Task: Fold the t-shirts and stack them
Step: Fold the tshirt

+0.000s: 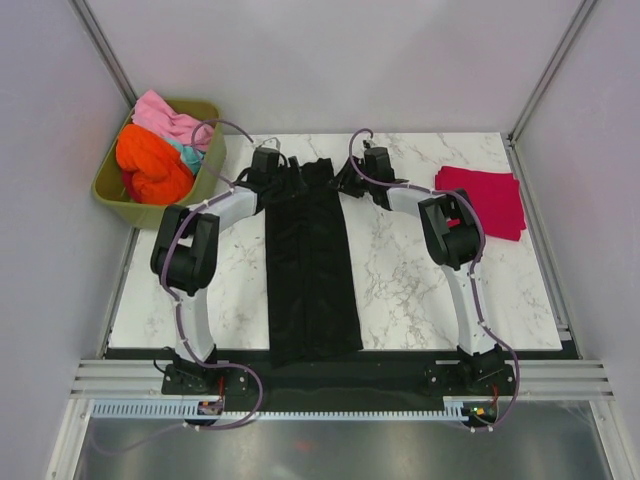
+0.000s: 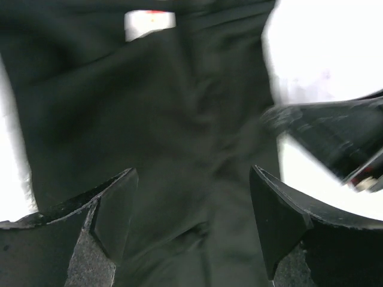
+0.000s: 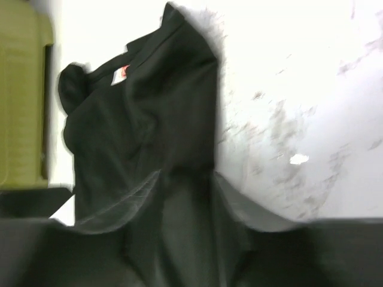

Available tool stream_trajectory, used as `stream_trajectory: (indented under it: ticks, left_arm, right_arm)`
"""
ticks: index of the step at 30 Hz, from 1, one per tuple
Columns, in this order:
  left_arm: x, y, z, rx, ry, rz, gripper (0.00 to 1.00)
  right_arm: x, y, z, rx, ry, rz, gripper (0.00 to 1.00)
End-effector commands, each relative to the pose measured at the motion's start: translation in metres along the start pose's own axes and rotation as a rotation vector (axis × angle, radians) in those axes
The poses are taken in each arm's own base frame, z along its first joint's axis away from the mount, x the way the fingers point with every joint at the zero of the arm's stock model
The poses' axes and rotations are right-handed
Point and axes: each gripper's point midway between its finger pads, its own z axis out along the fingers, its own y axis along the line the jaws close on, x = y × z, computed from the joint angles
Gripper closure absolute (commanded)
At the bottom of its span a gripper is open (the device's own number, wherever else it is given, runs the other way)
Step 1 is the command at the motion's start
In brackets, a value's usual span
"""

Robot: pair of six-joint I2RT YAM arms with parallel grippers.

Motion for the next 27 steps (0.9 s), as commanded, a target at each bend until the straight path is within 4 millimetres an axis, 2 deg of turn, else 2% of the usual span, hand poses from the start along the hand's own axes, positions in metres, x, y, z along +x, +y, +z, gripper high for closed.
stream_trajectory:
  ticks: [1, 2, 3, 5, 6, 11, 18, 21, 22, 27]
  left_arm:
    - [-0.037, 0.019, -0.033, -0.110, -0.146, -0.060, 0.17]
    - [-0.045, 0.030, -0.041, -0.134, -0.170, -0.087, 0.17]
    - [-0.032, 0.051, -0.046, -0.161, -0.145, -0.168, 0.18]
    - [-0.031, 0.060, -0.047, -0.154, -0.132, -0.207, 0.18]
    - [-0.024, 0.069, -0.045, -0.147, -0.105, -0.233, 0.19]
    - [-0.010, 0.073, -0.033, -0.088, -0.034, -0.289, 0.19]
    - [-0.005, 0.057, -0.009, 0.019, 0.023, -0.277, 0.23]
    - [-0.007, 0.046, -0.002, 0.080, 0.041, -0.275, 0.26]
    - [0.000, 0.047, 0.005, 0.087, 0.065, -0.279, 0.28]
    - [0.003, 0.043, 0.022, 0.123, 0.103, -0.295, 0.33]
  right_arm:
    - [0.031, -0.065, 0.012, 0.177, 0.084, 0.038, 0.57]
    - [0.031, -0.065, 0.014, 0.181, 0.085, 0.035, 0.70]
    - [0.028, -0.071, 0.015, 0.196, 0.082, 0.041, 0.86]
    - [0.023, -0.070, 0.013, 0.199, 0.072, 0.045, 0.97]
    - [0.020, -0.078, 0.010, 0.225, 0.060, 0.051, 1.00]
    - [-0.003, -0.090, -0.007, 0.240, 0.014, 0.079, 1.00]
    - [-0.025, -0.110, -0.019, 0.238, -0.017, 0.115, 1.00]
    - [-0.027, -0.114, -0.019, 0.235, -0.015, 0.123, 0.99]
    - [-0.026, -0.115, -0.018, 0.233, -0.012, 0.125, 0.99]
    - [-0.032, -0.119, -0.020, 0.236, -0.022, 0.132, 0.99]
